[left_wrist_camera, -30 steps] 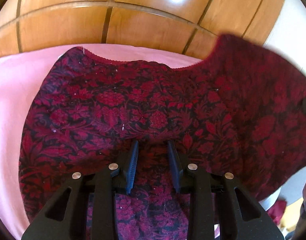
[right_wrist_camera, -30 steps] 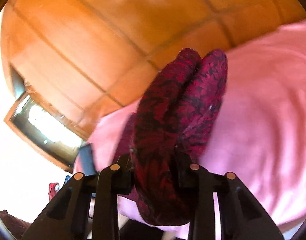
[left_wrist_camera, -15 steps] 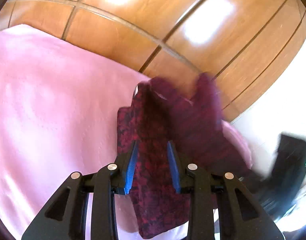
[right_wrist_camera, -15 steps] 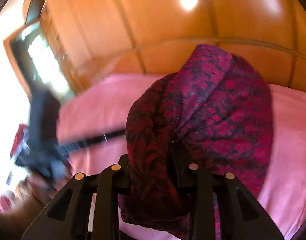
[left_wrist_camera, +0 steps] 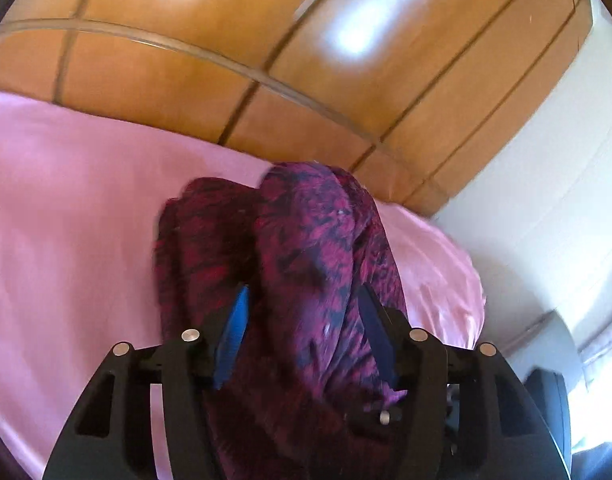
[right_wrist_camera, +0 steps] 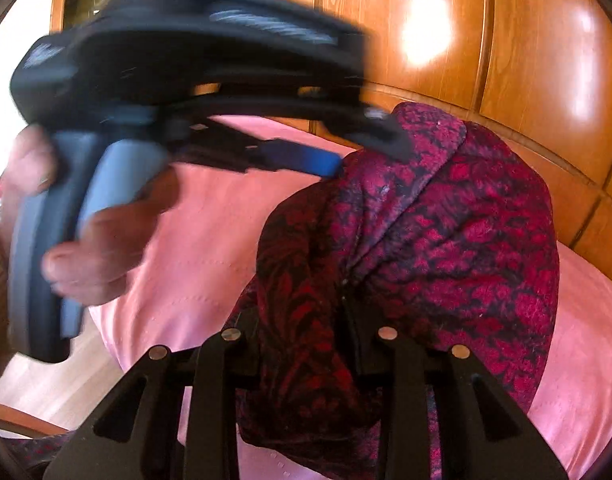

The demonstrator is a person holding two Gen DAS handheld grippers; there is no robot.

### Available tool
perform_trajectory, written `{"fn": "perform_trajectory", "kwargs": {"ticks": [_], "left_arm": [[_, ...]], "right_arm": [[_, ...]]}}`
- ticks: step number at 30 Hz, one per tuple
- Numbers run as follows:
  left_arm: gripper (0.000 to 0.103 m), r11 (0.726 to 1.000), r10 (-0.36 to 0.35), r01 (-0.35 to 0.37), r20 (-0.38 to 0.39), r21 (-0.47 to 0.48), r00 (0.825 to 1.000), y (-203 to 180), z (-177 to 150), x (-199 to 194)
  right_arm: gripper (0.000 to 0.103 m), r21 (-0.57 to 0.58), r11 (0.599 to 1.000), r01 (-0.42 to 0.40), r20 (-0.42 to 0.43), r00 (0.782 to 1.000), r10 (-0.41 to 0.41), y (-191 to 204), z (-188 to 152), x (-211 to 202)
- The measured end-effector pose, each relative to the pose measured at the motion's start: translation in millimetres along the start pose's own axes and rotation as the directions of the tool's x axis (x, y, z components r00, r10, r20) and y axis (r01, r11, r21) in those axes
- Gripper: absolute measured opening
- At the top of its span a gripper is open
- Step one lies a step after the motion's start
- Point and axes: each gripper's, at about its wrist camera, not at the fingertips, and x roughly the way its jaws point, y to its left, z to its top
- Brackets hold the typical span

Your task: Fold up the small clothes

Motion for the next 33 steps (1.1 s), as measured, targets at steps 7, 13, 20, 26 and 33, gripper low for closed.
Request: {"fn": "perform_trajectory", "kwargs": {"ticks": [7,13,20,26,33], "left_arm": [[0.017,0.991,0.109,-0.102,-0.078,0.085,0.991,-22.7,15.9,35.8],[0.017,0.985,0.145,-0.141,-0.040,0.103,0.989,-26.3,13.7,9.9],[0.022,0.920,0.388,-0.384,-0.052,0.075,0.920,9.3,-31.3,3.9],[0.023,0.825,0.560,-0.561,0.033,0.074,0.828,8.1,-57.2,15.7],[0.023,0.795,0.593,-0.600,0.091,0.088,0.800,-7.1,-66.0,2.6]], "right_arm": [[0.058,0.100,0.968,-0.231,0.036,0.973,0.228,-29.1,-12.3,-53.1],[0.056,0.270,0.931,-0.244,0.103,0.969,0.224,-102.4,-15.7,-89.0],[0.050,0.261,0.955,-0.144,0.004,0.989,0.148,-87.6,-42.0,-44.2],[0.055,0.108,0.994,0.032,-0.006,0.999,-0.032,-43.5,-32.2,-17.2],[0.057,0.335,0.918,-0.213,0.063,0.977,0.204,-125.0,4.0,-43.4]]}}
